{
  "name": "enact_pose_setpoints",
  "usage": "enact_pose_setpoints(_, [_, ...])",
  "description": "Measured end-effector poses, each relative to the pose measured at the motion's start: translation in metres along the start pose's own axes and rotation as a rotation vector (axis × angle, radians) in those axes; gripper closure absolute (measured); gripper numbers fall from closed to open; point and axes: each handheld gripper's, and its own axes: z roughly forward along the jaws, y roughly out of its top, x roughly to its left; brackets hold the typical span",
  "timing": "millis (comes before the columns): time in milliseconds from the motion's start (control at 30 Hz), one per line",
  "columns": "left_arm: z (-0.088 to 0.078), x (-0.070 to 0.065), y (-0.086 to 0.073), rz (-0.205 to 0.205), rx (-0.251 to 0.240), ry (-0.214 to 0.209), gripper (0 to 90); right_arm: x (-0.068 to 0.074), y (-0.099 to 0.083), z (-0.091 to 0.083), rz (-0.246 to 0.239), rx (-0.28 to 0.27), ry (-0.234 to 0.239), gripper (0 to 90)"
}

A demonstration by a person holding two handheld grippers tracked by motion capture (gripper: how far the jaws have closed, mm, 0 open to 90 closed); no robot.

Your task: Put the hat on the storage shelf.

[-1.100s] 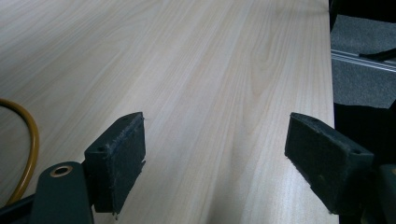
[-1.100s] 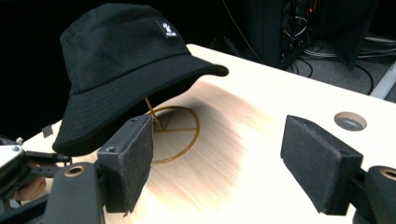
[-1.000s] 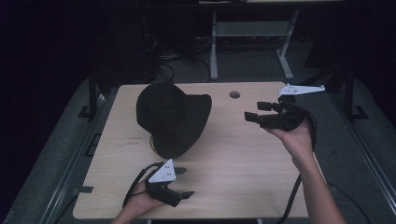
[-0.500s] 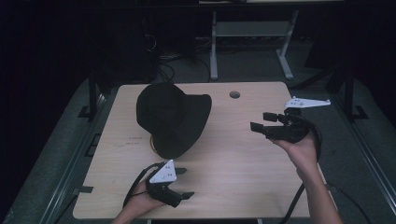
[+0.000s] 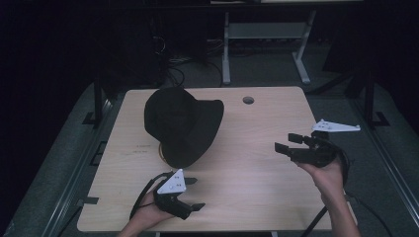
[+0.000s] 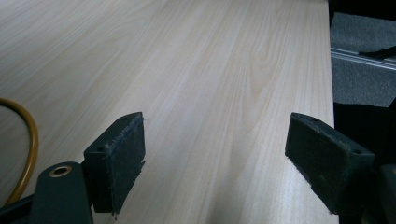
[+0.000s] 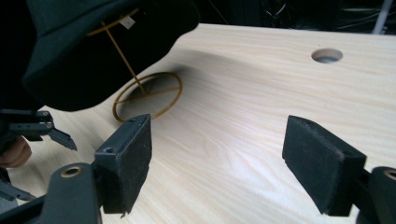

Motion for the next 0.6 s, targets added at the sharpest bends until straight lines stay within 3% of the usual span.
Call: enact_pose_setpoints(600, [0.000, -0.002, 0.000, -0.005, -0.006, 0.009, 19.5, -0.010, -0.045, -0.015, 0.030, 0.000, -0.036, 23.3])
